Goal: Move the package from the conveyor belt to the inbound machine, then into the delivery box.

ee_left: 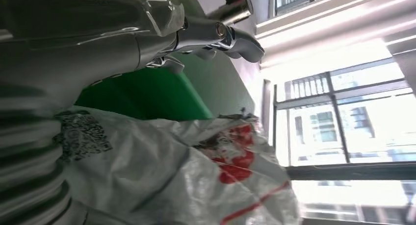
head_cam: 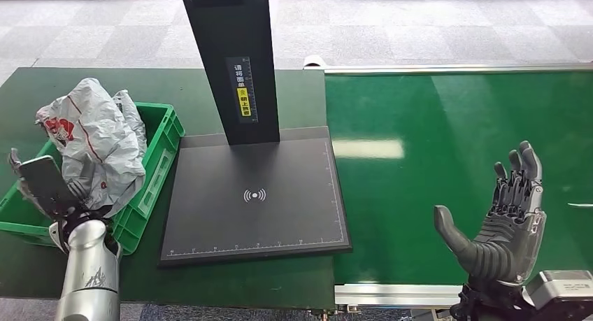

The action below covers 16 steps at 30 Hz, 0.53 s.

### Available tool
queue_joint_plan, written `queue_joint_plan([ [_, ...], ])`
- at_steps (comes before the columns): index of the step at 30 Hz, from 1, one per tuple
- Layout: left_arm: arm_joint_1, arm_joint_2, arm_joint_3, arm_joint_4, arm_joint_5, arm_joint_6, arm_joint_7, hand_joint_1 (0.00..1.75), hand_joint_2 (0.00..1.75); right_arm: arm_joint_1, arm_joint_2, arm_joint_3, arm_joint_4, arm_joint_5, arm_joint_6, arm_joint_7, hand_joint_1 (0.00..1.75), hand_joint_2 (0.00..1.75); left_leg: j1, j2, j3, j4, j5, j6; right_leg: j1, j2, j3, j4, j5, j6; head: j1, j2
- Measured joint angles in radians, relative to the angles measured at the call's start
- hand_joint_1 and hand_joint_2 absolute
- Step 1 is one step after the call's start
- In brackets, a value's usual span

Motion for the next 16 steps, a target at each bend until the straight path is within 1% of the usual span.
queue_joint_plan([
  [2, 0.023, -0.011, -0.013, -0.075, 0.106, -0.02, -0.055, 0.0, 0.44, -0.001, 0.0, -0.001, 0.005, 0.0, -0.002, 0.003, 0.0, 1.75, 0.0, 0.0, 0.0, 0.0, 0.0, 0.0, 0.0, 0.0, 0.0, 0.0, 0.0, 0.0, 0.0, 0.0],
  [3, 0.038, -0.016, -0.024, -0.12, 0.146, -0.022, -0.078, 0.0, 0.44, -0.002, 0.0, -0.001, 0.007, 0.0, -0.002, 0.006, 0.0, 1.75, 0.0, 0.0, 0.0, 0.0, 0.0, 0.0, 0.0, 0.0, 0.0, 0.0, 0.0, 0.0, 0.0, 0.0],
  [6, 0.093, -0.03, -0.064, -0.274, 0.237, -0.023, -0.151, 0.0, 1.75, -0.007, 0.0, -0.002, 0.016, 0.0, -0.005, 0.018, 0.0, 1.75, 0.0, 0.0, 0.0, 0.0, 0.0, 0.0, 0.0, 0.0, 0.0, 0.0, 0.0, 0.0, 0.0, 0.0],
  [8, 0.135, -0.039, -0.101, -0.384, 0.266, -0.018, -0.185, 0.0, 1.75, -0.008, 0.0, -0.003, 0.022, 0.0, -0.008, 0.024, 0.0, 1.75, 0.0, 0.0, -0.001, 0.0, 0.0, 0.0, 0.0, 0.0, 0.0, 0.0, 0.0, 0.0, 0.0, 0.0],
  [11, 0.187, -0.05, -0.157, -0.514, 0.278, -0.006, -0.198, 0.0, 1.75, -0.008, 0.0, -0.004, 0.031, 0.0, -0.01, 0.028, 0.0, 1.75, 0.0, 0.0, -0.001, 0.0, -0.001, 0.0, 0.0, 0.0, 0.0, 0.0, -0.001, 0.0, 0.0, 0.0],
  [16, 0.222, -0.054, -0.201, -0.615, 0.292, -0.007, -0.2, 0.0, 1.75, -0.008, 0.0, -0.004, 0.039, -0.002, -0.012, 0.03, 0.0, 1.75, 0.0, 0.0, 0.0, 0.0, 0.0, 0.0, 0.0, 0.0, 0.0, 0.0, 0.0, 0.0, 0.0, 0.0],
])
